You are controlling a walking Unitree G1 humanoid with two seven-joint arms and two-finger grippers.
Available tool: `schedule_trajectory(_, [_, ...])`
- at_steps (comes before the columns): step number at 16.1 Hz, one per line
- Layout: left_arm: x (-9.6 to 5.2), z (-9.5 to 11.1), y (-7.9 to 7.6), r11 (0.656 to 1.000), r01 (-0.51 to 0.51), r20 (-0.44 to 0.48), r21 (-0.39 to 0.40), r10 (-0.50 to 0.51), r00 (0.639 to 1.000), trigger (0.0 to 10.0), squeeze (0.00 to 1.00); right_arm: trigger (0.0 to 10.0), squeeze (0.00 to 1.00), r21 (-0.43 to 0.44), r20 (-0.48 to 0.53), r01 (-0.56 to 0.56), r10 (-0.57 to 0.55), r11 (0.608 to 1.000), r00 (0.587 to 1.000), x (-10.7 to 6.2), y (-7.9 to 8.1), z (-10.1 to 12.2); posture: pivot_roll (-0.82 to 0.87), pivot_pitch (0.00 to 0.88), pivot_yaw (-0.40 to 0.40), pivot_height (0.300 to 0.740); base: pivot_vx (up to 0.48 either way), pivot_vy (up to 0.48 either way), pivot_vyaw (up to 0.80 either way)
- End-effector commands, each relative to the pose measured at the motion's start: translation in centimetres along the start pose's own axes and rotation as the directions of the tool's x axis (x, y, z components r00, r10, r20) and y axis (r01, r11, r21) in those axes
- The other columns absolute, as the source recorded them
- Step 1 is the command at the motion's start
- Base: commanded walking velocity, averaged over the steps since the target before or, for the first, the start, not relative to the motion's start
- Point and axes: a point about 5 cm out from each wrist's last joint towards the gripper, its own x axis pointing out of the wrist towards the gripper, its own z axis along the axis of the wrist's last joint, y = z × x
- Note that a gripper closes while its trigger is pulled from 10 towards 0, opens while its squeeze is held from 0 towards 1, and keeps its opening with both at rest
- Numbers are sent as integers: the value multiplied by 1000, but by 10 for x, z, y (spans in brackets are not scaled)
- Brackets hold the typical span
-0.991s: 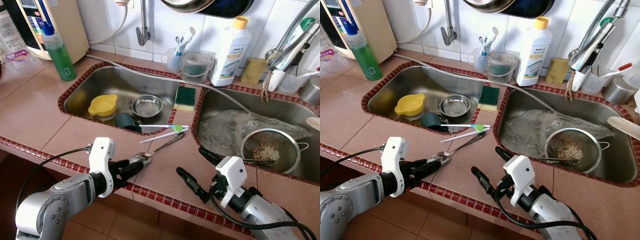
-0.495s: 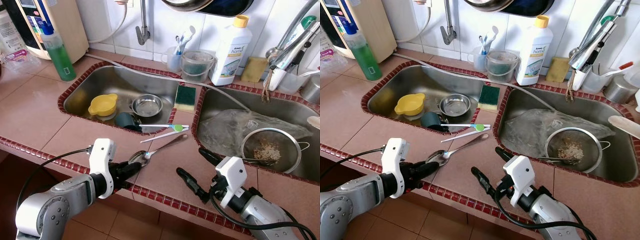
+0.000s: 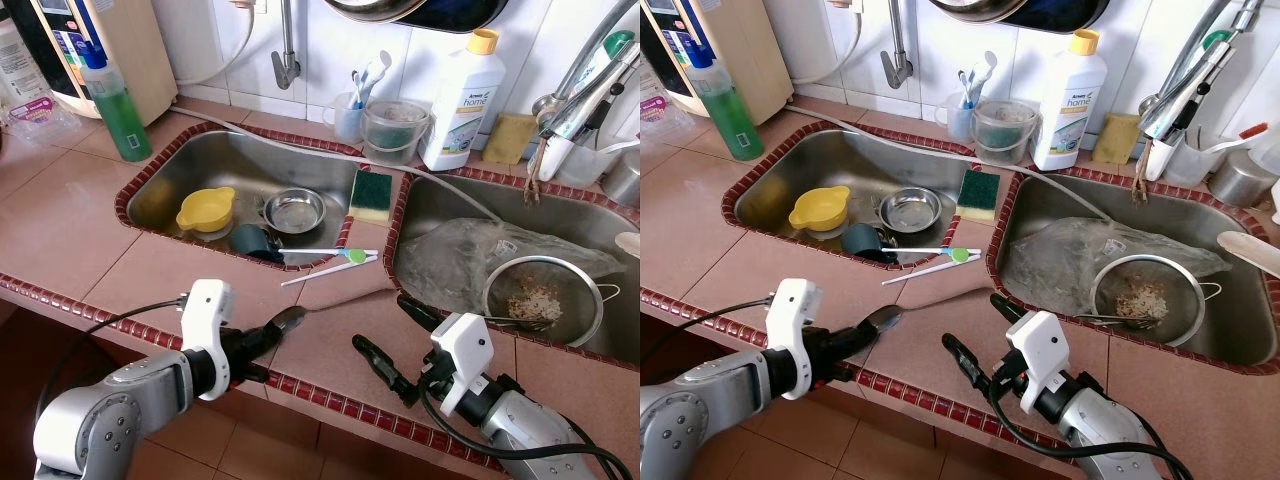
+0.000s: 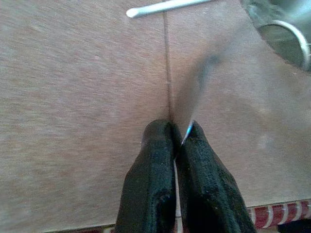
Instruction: Kitchen organization
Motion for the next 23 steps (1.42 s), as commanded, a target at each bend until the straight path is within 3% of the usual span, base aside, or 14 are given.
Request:
schedule_trajectory(1, [2, -11, 3, 999, -14, -56, -29, 12, 998, 0, 0, 10000, 0, -18, 18, -2, 2, 1000, 1000, 1, 1, 5, -111, 120, 4, 740, 0, 0, 0])
schedule_trajectory(10, [7, -2, 1, 999, 24, -8, -39, -24, 1000, 0, 0, 10000, 0, -24, 36, -2, 3, 1000, 999, 8, -1, 7, -113, 86, 0, 740, 0, 0, 0])
schedule_trajectory(13, [10, 21, -2, 999, 40, 123, 14, -41, 992, 0, 0, 10000, 0, -28, 59, 16, -14, 999, 998, 14, -4, 10, -113, 58, -7, 740, 0, 0, 0])
schedule_trajectory(15, [10, 46, -6, 992, 43, 218, 122, -69, 974, 0, 0, 10000, 0, -44, 106, 66, -61, 997, 993, 23, -16, 18, -111, 45, -6, 740, 0, 0, 0])
schedule_trajectory(17, [10, 58, -6, 989, 41, 267, 139, -77, 961, 0, 0, 10000, 0, -49, 121, 97, -91, 994, 988, 26, -22, 20, -107, 29, -6, 740, 0, 0, 0])
schedule_trajectory(18, [10, 66, -7, 986, 43, 300, 162, -91, 950, 2667, 0, 10000, 0, -54, 135, 117, -109, 992, 985, 29, -26, 22, -107, 21, -5, 740, 0, 0, 0])
schedule_trajectory(19, [11, 71, -6, 982, 34, 314, 185, -91, 945, 10000, 0, 10000, 0, -53, 145, 142, -133, 988, 980, 31, -30, 23, -105, 18, -6, 740, 0, 0, 0])
schedule_trajectory(21, [15, 89, 0, 959, -75, 401, 274, -43, 915, 10000, 0, 10000, 0, -49, 194, 263, -249, 964, 949, 41, -45, 29, -101, 0, -2, 740, 0, 0, 0])
schedule_trajectory(23, [15, 96, 3, 943, -141, 459, 301, -13, 888, 10000, 0, 10000, 0, -38, 223, 320, -304, 947, 926, 44, -50, 34, -103, 0, 2, 740, 0, 0, 0])
